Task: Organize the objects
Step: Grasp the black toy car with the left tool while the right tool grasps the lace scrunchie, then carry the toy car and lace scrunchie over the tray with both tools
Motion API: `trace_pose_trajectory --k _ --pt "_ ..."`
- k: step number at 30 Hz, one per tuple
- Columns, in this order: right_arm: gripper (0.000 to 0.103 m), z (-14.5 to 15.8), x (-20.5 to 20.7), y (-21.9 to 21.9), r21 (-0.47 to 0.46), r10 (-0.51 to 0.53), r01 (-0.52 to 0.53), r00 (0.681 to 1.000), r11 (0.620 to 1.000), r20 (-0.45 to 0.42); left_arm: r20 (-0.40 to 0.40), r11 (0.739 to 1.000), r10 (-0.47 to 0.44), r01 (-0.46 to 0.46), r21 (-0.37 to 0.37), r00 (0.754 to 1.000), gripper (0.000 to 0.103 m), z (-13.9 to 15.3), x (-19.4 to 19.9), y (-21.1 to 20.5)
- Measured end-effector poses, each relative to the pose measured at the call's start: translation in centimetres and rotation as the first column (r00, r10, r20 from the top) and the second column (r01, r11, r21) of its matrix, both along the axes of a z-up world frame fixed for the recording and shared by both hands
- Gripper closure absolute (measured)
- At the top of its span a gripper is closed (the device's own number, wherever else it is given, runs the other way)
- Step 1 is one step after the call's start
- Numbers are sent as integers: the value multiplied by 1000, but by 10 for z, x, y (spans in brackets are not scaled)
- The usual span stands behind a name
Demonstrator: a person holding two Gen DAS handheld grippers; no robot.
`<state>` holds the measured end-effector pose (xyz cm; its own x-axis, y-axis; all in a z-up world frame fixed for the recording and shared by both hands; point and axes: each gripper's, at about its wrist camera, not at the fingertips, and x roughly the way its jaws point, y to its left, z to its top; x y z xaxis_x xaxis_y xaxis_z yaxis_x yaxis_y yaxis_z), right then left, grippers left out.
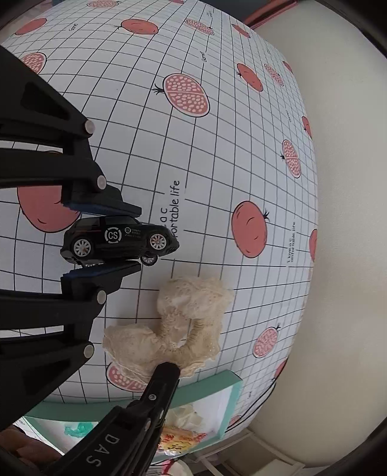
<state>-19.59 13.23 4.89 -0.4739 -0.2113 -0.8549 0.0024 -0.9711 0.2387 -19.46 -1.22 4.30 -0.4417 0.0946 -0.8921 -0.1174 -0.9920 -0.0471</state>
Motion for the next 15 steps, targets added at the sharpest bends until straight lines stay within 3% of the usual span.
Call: trace_pose_trajectory --k 15 --pt "98 62 15 34 -76 -39 29 989 997 -144 -149 998 28 -20 54 988 73 65 6 3"
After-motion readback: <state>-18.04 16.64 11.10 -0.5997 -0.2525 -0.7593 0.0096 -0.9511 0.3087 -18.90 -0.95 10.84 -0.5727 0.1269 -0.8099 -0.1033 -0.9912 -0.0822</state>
